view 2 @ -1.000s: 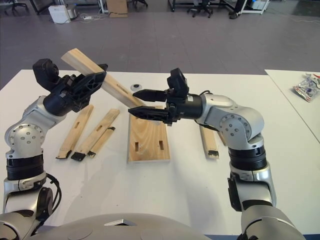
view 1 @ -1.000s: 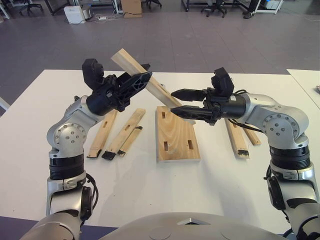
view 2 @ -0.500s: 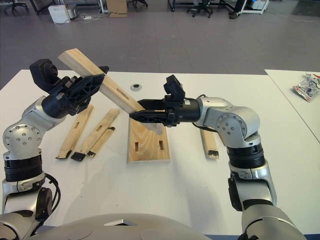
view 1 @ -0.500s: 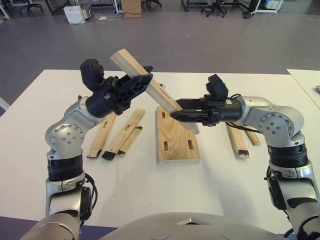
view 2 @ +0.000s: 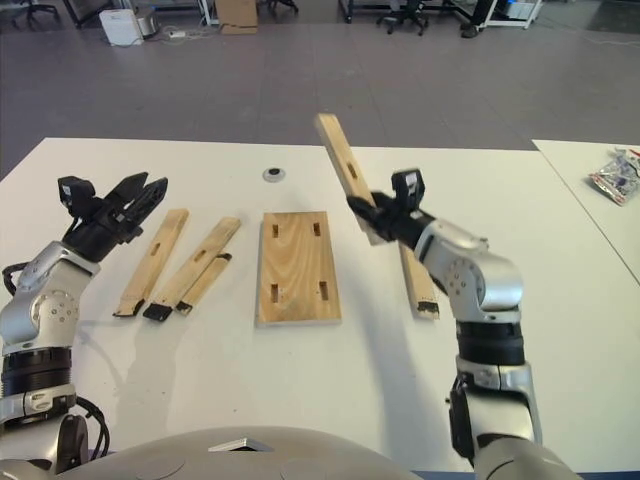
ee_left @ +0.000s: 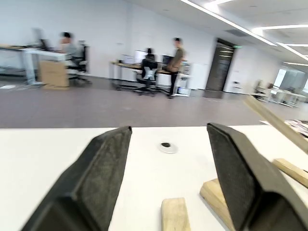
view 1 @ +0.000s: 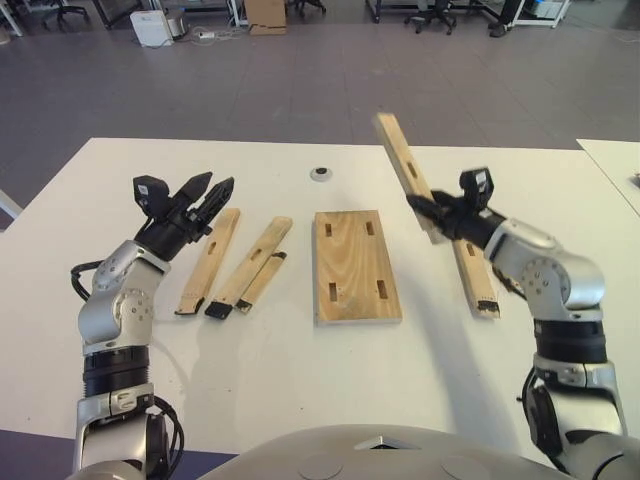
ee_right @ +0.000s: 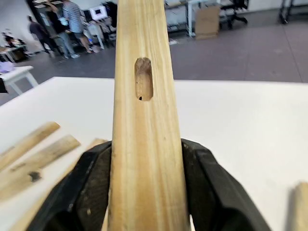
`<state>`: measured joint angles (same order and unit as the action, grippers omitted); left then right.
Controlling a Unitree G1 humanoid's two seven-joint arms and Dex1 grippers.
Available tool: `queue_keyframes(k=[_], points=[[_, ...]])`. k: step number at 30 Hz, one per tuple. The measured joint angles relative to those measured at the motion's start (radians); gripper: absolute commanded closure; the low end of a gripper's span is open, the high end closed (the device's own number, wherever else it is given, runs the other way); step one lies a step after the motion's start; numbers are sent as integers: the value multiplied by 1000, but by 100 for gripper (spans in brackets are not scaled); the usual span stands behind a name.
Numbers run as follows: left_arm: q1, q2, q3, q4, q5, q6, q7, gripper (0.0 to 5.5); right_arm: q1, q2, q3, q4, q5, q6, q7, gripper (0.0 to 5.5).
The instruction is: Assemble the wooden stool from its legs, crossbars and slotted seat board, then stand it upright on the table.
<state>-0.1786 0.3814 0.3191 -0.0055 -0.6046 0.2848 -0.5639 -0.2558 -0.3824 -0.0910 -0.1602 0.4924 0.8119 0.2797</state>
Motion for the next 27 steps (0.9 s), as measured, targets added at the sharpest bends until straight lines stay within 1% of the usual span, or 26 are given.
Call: queue_keyframes(k=[3,5,7,8,9,13,16,18,20,23,26,27], points=[[58,-114,16,-79,8,9,171,263,185,73,89,-69,-113,34,-150,343],[69,-149,-8,-142,30,36,264,263,217,113,99,-95,-144,56,-205,343],[75,-172,-21,-196,29,68,317,263,219,142,91,-105,-153,71,-235,343],[82,-175,-22,-214,28,79,329,244,219,159,81,-106,-155,77,-248,343],[89,-175,-23,-228,28,82,336,227,220,175,61,-106,-155,81,-261,303],[93,-179,-43,-242,29,88,345,155,223,209,19,-111,-152,86,-272,230],[94,-180,-45,-242,30,88,347,120,225,219,19,-129,-157,87,-272,190],[95,-176,-60,-242,57,87,347,115,225,218,29,-132,-177,84,-271,184],[119,-135,-109,-242,121,85,331,115,225,218,55,-148,-187,71,-266,184],[168,-51,-191,-257,179,97,233,115,224,236,63,-171,-216,42,-274,184],[175,-14,-217,-262,175,140,178,115,224,244,62,-171,-226,31,-284,184],[187,-13,-223,-289,142,182,157,115,224,251,61,-171,-232,28,-286,184]])
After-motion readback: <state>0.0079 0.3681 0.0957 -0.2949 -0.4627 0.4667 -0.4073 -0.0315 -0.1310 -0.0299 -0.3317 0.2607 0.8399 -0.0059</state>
